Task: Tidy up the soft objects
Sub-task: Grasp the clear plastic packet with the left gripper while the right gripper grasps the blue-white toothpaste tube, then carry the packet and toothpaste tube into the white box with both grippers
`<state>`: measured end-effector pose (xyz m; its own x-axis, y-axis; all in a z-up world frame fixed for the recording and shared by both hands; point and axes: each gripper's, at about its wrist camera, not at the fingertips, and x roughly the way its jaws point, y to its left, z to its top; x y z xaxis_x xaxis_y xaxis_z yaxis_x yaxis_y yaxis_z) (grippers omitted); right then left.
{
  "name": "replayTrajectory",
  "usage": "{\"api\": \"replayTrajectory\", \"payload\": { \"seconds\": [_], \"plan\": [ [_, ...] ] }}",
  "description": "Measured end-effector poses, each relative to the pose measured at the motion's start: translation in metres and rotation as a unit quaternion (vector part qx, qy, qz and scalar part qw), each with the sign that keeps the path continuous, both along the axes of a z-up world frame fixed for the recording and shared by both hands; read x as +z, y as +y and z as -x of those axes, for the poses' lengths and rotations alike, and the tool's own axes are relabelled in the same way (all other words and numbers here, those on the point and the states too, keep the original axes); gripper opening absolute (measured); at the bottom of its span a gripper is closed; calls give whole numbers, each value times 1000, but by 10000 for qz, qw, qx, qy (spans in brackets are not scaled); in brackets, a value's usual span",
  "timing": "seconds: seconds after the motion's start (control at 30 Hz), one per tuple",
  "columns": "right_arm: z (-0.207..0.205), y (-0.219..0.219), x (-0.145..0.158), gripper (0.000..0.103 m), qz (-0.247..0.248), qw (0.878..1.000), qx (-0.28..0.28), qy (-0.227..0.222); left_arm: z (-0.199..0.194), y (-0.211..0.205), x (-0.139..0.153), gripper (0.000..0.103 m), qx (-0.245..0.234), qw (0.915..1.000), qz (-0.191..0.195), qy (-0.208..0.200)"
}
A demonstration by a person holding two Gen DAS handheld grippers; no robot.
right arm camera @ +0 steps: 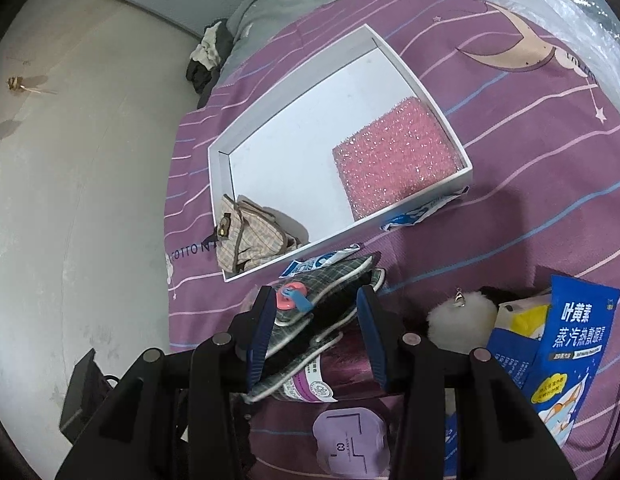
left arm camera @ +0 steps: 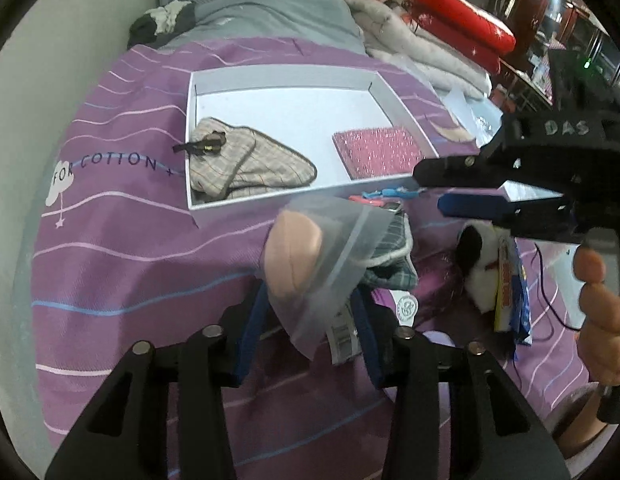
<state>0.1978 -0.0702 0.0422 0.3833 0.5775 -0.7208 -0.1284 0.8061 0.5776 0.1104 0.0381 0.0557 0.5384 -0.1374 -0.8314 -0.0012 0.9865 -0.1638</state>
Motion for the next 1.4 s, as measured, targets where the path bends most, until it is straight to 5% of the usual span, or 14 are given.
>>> {"api": "replayTrajectory", "payload": {
  "seconds": [0.23, 0.7, 0.87, 1.1, 1.4],
  "plan": [
    [-15, -3, -1, 42, 134, 9990, -280, -326, -1, 9, 1, 29, 55, 10000, 68, -20],
    [-53, 24, -33, 41, 616, 9981, 2, 97, -16, 15, -4, 23, 260, 9992, 159, -257],
    [-57, 26, -43, 32, 612, 9979, 154, 144, -21, 14, -12, 7, 306, 9991, 233, -175],
    [-55, 22, -44, 11, 381, 9990, 223, 76, -12, 26, 1, 6, 484, 9966, 473, -466],
    [-49, 10, -38, 5, -15, 9997, 255, -40, -5, 35, 12, 6, 596, 9943, 590, -664]
  ]
}}
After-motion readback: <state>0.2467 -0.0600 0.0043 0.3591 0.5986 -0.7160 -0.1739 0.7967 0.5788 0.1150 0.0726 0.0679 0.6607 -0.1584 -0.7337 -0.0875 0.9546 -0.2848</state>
